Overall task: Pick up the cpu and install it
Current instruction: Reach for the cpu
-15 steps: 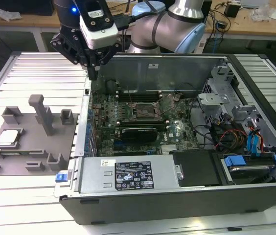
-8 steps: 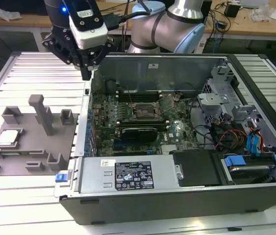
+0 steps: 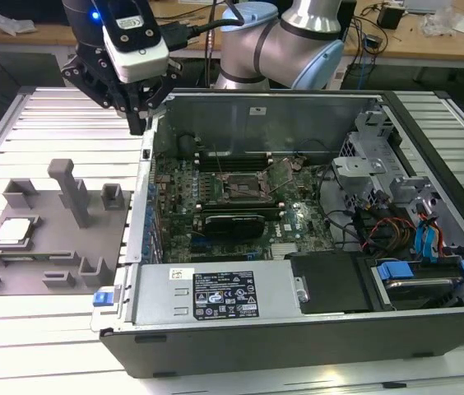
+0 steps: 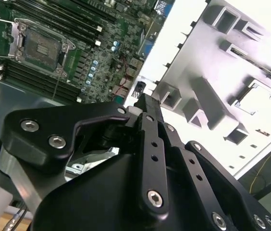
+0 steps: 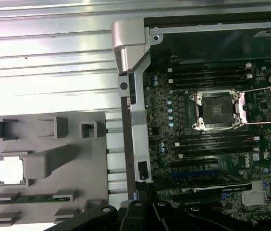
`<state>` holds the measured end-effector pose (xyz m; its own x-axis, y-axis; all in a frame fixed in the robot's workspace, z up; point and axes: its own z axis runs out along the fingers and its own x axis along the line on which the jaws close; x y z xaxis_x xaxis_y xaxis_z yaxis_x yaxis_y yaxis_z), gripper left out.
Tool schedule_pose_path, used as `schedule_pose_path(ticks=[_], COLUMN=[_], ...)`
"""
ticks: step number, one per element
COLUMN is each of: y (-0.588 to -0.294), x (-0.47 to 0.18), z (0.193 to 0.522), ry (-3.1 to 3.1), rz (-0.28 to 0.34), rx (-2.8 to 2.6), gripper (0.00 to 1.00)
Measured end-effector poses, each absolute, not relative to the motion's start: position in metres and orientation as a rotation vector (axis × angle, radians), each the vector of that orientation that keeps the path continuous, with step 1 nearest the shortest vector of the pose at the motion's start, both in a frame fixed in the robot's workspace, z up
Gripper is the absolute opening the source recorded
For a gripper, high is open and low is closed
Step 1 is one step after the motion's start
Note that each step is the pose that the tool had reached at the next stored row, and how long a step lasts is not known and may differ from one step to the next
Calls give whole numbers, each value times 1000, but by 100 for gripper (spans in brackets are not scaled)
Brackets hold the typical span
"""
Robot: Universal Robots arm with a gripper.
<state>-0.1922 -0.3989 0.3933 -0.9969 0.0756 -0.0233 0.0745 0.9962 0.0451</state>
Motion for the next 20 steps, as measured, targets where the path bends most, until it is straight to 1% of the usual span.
schedule_pose_path(ticks=[20], y=[-399], x=[-235], z=[393], ry=[3113], rz=[69], rx=[117], gripper=[11])
